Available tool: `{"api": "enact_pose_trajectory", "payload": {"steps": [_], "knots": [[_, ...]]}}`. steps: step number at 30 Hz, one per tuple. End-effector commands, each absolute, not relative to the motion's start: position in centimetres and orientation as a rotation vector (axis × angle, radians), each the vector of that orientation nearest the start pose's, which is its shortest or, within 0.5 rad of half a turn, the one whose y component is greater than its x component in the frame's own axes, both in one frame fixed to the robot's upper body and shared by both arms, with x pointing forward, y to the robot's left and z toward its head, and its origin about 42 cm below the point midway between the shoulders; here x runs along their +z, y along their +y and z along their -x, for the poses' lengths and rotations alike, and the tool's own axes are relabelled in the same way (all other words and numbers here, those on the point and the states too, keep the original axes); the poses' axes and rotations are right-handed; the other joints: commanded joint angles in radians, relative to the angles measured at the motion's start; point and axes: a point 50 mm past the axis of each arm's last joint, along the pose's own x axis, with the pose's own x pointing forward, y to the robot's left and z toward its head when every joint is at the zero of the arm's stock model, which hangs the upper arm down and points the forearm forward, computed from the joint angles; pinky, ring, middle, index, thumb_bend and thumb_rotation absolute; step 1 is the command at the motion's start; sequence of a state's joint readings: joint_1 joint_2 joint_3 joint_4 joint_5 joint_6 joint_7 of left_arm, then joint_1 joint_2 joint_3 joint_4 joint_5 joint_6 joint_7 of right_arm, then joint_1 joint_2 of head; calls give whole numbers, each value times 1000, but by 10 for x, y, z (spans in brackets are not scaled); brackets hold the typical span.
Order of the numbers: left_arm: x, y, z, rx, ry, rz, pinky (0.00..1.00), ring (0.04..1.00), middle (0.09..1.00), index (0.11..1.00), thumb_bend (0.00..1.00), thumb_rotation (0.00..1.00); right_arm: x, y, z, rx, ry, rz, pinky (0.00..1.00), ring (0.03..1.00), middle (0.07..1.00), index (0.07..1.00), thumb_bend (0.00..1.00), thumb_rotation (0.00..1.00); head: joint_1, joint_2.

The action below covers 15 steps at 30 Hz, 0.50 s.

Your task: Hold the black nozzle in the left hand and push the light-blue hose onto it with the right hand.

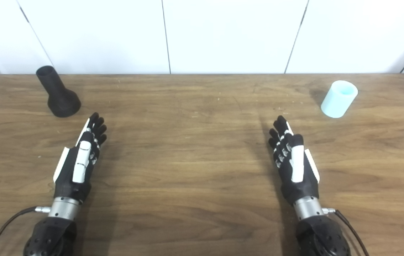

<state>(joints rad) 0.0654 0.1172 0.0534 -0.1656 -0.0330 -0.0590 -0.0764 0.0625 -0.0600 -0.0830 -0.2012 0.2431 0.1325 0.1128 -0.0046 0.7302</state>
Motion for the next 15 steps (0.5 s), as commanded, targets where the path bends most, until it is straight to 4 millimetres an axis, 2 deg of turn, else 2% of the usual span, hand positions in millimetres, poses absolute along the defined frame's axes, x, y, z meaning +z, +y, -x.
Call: {"api": "enact_pose_trajectory", "payload": {"steps": [1, 15], "knots": [[133, 257, -263, -11, -190, -102, 998, 998, 995, 997, 538, 1000, 129, -248, -263, 51, -50, -164, 1000, 1000, 1000, 1000, 528, 1000, -1, 0], [131, 257, -263, -1, -168, -94, 971, 986, 981, 990, 548, 1000, 117, -253, -264, 35, -78, -122, 1000, 1000, 1000, 1000, 543, 1000, 1, -14]]}}
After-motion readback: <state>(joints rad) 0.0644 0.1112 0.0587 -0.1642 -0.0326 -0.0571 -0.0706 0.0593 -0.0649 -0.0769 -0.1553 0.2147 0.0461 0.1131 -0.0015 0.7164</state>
